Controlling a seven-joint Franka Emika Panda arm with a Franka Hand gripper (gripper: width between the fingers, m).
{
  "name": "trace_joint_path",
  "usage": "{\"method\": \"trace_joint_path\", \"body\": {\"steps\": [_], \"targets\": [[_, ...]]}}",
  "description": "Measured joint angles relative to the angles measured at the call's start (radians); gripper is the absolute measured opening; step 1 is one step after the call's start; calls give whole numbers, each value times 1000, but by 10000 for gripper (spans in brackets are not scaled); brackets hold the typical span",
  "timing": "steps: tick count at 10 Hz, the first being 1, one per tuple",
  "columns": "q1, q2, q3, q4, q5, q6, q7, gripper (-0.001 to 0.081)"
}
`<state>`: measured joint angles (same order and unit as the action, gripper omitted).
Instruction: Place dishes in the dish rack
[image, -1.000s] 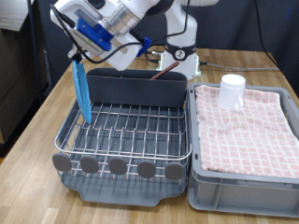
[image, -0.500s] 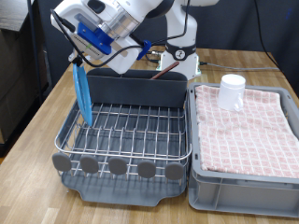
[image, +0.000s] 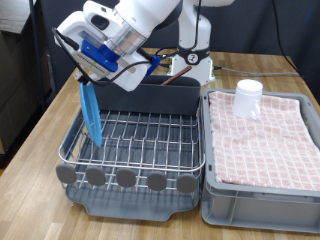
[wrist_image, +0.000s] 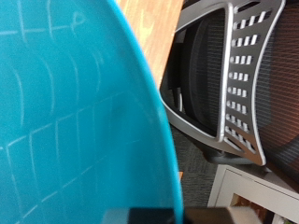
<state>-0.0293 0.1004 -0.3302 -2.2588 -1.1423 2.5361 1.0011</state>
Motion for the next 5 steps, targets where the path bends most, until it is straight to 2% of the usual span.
{"method": "trace_joint_path", "body": {"steps": [5], "targets": [[-3,43,-31,-9,-5,67,33,17]]}}
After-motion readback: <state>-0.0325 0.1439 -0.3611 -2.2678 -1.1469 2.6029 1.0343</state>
